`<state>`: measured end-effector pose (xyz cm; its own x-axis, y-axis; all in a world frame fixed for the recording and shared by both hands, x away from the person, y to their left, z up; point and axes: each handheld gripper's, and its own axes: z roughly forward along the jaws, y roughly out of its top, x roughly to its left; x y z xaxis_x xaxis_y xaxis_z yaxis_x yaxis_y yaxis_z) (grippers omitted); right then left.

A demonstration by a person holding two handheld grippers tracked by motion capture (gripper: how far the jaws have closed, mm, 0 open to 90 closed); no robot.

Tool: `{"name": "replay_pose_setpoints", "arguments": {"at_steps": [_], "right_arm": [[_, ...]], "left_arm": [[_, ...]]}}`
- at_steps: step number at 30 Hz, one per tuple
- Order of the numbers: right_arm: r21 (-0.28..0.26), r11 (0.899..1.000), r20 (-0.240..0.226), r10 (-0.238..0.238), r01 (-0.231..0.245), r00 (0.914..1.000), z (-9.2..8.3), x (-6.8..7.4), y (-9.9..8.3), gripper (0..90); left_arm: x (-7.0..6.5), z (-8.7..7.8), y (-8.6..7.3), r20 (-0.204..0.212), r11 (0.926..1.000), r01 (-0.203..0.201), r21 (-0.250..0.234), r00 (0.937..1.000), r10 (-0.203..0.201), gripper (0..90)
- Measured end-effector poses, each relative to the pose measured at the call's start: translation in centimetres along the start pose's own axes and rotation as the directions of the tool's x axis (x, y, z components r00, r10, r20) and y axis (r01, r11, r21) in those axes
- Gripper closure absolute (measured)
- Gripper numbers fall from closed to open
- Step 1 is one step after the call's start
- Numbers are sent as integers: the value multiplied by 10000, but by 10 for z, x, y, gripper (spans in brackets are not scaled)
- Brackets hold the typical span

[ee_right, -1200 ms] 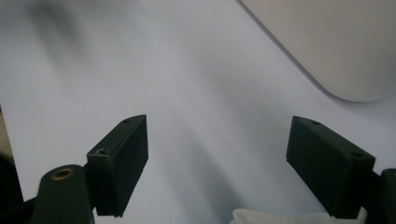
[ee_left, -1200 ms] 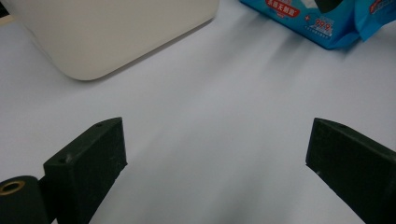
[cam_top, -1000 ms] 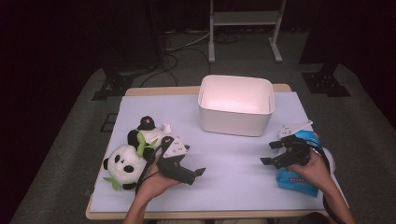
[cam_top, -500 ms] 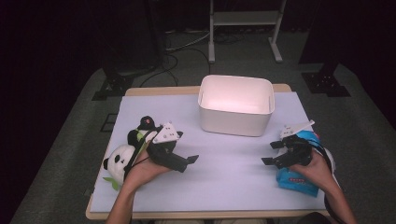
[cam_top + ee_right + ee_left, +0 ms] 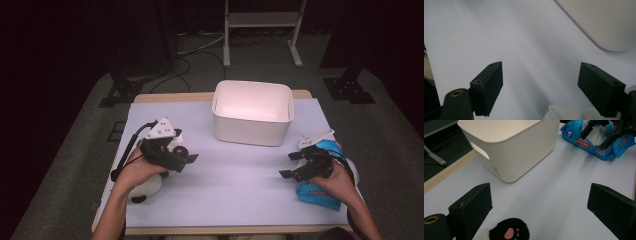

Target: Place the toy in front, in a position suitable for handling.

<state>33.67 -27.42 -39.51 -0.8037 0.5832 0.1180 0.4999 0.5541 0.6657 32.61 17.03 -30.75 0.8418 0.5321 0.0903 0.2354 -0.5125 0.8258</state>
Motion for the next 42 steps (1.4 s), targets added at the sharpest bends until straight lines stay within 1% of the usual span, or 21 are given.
{"name": "replay_pose_setpoints", "arguments": {"at_steps": [3,4,7,9,10,14,15,19,21,23,24,29,30,31,32,35,37,38,39,40,42], "right_arm": [[9,10000,-34,27,-27,10000,0,0,0,192],[25,10000,-38,32,-32,10000,1,0,0,191],[13,10000,-67,-7,7,10000,0,1,0,190],[-7,10000,-84,6,-6,10000,0,1,0,191],[-66,10000,-132,-1,0,9999,-1,1,0,190],[-87,10000,-145,-1,0,9999,-2,1,0,190],[-77,10000,-144,13,-14,9999,-3,1,0,191],[-82,10000,-158,-47,46,9999,-3,0,0,190],[-87,9999,-179,-67,66,9998,-3,0,0,190],[-73,9999,-168,-112,111,9998,-3,1,1,190],[-52,9999,-178,-112,111,9998,-3,1,1,190],[-33,9999,-180,-127,126,9998,-3,2,1,190],[-8,9999,-185,-138,138,9997,-3,2,1,190],[-8,9999,-185,-138,138,9997,-3,2,1,190],[6,9999,-185,-148,148,9997,-2,2,1,190],[31,9999,-179,-142,143,9997,-2,2,1,190],[47,9998,-191,-178,179,9997,-2,3,1,190],[62,9999,-185,-160,162,9997,-2,3,1,190],[62,9999,-185,-160,162,9997,-2,3,1,190],[62,9998,-190,-177,178,9997,-2,4,1,191],[65,9998,-189,-208,210,9996,-2,4,1,191]], "left_arm": [[4,-5,0,-96,10000,-48,77,9999,49,55],[8,-9,1,-152,10000,61,30,9999,-61,55],[13,-14,0,-229,9999,90,52,9997,-88,56],[18,-19,-1,-345,9998,137,154,9993,-132,56],[23,-23,-4,-429,9995,252,189,9988,-244,56],[29,-30,-8,-598,9987,367,352,9976,-345,57],[30,-31,-9,-609,9986,419,326,9973,-399,90],[37,-37,-17,-767,9965,452,709,9963,-397,91],[38,-38,-19,-815,9957,529,755,9956,-467,91],[42,-40,-23,-868,9937,610,938,9948,-529,95],[45,-41,-28,-904,9921,683,1049,9942,-589,134],[49,-42,-37,-952,9878,857,1301,9927,-736,139],[50,-42,-41,-948,9844,1012,1440,9916,-881,139],[50,-42,-41,-948,9844,1012,1440,9916,-881,140],[52,-41,-45,-968,9813,1088,1586,9908,-942,144],[53,-41,-48,-918,9793,1109,1694,9911,-963,167],[54,-40,-52,-896,9742,1204,1907,9904,-1048,178],[54,-39,-53,-883,9735,1211,1937,9905,-1056,210],[54,-39,-53,-883,9735,1211,1937,9905,-1056,212],[55,-38,-56,-812,9707,1310,2013,9898,-1168,213],[55,-37,-59,-826,9671,1339,2163,9895,-1186,221]]}}
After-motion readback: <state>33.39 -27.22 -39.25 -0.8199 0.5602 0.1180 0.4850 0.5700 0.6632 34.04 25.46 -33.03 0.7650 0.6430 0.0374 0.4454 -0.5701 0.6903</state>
